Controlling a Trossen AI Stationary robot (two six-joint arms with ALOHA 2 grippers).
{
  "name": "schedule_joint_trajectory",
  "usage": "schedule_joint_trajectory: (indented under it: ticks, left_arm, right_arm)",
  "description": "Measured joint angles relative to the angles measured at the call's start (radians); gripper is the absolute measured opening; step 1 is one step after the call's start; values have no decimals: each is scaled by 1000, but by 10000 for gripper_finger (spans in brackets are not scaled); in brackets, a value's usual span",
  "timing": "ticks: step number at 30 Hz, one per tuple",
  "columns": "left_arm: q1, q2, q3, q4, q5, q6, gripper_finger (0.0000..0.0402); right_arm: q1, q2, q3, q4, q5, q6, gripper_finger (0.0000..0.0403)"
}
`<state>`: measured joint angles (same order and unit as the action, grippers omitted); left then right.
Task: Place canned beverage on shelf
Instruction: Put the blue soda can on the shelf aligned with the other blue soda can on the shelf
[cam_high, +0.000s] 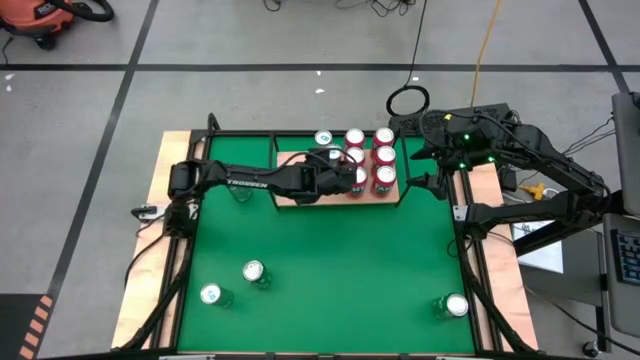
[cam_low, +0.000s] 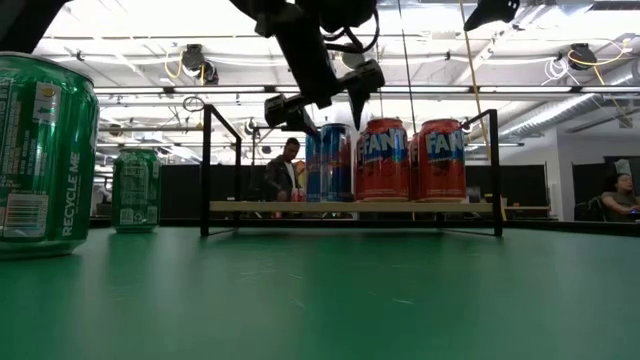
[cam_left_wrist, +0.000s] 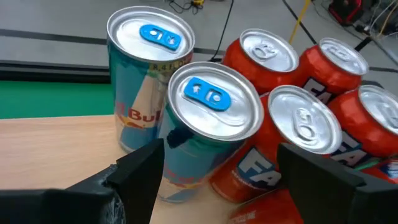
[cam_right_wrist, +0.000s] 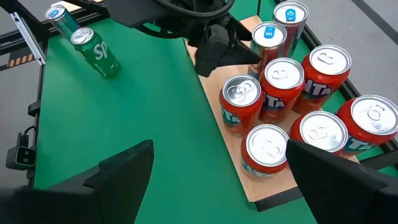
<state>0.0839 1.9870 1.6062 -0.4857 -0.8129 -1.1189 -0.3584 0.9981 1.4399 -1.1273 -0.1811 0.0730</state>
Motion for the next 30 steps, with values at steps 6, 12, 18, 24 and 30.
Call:
schedule_joint_trajectory:
  ticks: [6, 12, 18, 24, 30]
  left_arm:
    - [-1, 1, 0, -41, -6, -1, 310]
    - [-1, -6, 0, -90, -8, -2, 310]
    - [-1, -34, 1, -105, -8, -2, 310]
    - [-28, -76, 46, -178, 14, 62, 310]
    - [-56, -211, 81, -309, 29, 90, 310]
  right_arm:
    - [0, 0, 0, -3, -1, 14, 357]
    - [0, 0, 0, -7, -2, 23, 357]
    - [0, 10, 0, 16, -2, 22, 357]
    - [0, 94, 0, 93, 25, 28, 357]
    - [0, 243, 0, 184, 24, 21, 357]
